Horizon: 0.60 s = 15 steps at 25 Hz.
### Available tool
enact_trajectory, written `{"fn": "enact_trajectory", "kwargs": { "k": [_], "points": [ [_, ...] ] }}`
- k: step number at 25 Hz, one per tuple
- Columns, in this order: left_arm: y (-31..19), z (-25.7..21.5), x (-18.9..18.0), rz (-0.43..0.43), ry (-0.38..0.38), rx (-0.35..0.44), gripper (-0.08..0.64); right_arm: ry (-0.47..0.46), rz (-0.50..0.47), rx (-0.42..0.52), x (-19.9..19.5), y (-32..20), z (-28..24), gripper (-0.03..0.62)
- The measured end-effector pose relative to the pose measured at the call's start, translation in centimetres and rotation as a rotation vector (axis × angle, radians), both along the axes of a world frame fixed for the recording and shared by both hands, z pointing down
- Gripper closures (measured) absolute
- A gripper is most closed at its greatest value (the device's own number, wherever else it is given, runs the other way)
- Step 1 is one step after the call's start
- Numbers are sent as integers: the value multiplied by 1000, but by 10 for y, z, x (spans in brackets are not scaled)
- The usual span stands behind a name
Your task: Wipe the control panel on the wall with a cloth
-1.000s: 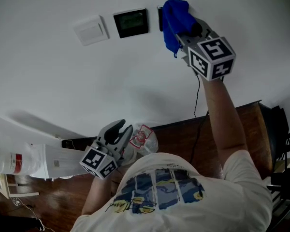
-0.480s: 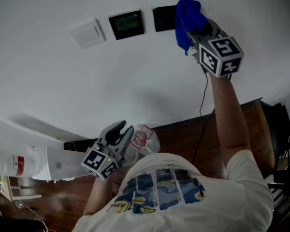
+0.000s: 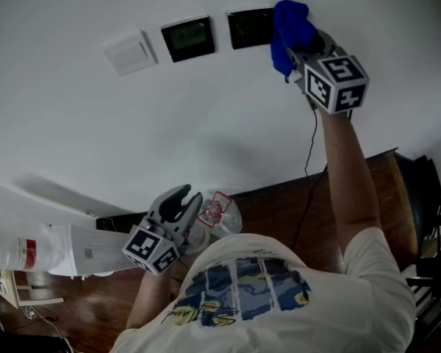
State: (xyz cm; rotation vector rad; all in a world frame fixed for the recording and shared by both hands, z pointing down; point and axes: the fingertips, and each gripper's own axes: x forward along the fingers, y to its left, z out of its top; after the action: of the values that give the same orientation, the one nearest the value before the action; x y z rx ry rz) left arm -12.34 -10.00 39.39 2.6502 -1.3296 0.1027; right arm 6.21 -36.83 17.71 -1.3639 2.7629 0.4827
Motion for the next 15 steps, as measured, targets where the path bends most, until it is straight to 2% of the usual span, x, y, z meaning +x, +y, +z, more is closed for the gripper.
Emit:
{"fn": "enact_trajectory", "kwargs": {
  "k": [9,15],
  "points": [
    [-1,-1,-3,-1,3,3,463,4,-4,-5,2,1,3,503],
    [-1,-1,-6,-4,10,4,463,33,2,-2,11,20,16,503]
  ]
}}
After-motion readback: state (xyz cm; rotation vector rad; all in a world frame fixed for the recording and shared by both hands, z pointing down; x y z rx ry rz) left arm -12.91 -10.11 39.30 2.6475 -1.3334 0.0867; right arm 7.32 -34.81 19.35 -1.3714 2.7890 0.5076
